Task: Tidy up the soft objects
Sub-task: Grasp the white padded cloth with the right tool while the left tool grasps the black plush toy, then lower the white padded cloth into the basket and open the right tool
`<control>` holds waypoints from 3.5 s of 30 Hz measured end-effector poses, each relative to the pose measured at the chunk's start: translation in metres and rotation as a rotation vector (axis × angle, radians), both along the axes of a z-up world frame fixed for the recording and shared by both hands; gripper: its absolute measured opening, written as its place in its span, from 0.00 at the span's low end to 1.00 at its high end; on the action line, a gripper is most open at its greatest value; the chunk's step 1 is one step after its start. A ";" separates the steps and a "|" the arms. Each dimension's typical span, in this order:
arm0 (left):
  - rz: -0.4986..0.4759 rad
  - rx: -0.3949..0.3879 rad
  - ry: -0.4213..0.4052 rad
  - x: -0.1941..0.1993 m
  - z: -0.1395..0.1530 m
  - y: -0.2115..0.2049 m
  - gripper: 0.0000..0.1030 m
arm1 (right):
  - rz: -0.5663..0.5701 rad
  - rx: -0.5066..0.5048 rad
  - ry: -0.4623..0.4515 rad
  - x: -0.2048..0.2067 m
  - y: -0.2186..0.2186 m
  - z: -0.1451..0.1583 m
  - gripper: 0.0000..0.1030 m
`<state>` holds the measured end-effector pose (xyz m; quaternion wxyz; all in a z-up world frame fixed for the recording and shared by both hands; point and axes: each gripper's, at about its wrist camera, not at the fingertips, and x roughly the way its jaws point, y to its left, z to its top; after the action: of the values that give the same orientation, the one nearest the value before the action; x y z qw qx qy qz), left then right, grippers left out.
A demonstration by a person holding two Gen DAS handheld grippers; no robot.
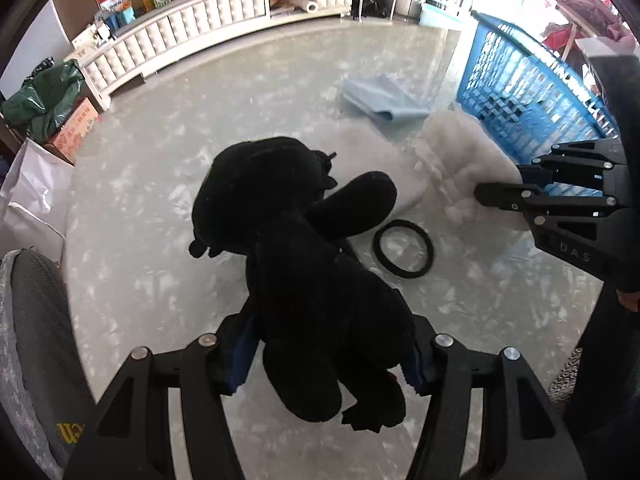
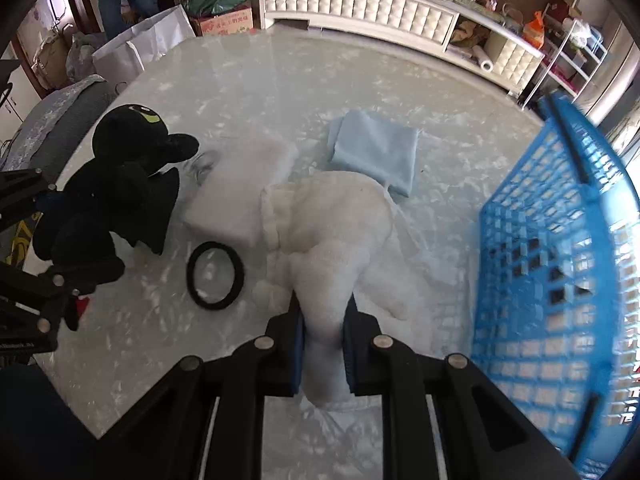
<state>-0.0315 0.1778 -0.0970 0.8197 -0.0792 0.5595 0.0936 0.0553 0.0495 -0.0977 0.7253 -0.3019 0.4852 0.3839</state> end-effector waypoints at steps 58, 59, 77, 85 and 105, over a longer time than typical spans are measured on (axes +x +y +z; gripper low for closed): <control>-0.179 0.003 -0.168 0.037 0.096 -0.119 0.56 | -0.110 -0.005 -0.116 0.076 -0.131 0.104 0.14; -0.176 0.001 -0.163 0.038 0.094 -0.119 0.56 | -0.113 -0.011 -0.108 0.080 -0.129 0.098 0.14; -0.164 -0.035 -0.089 0.054 0.056 -0.109 0.56 | -0.071 -0.148 0.038 0.087 -0.130 0.027 0.15; -0.154 -0.037 -0.098 0.049 0.057 -0.107 0.56 | -0.075 -0.153 0.071 0.092 -0.132 0.021 0.31; -0.186 0.006 -0.193 0.053 0.106 -0.132 0.56 | -0.155 0.039 -0.116 0.062 -0.194 0.094 1.00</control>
<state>0.0214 0.0459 0.0093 0.8752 -0.0331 0.4825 0.0107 0.1175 -0.1447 -0.0035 0.7853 -0.2712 0.4568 0.3179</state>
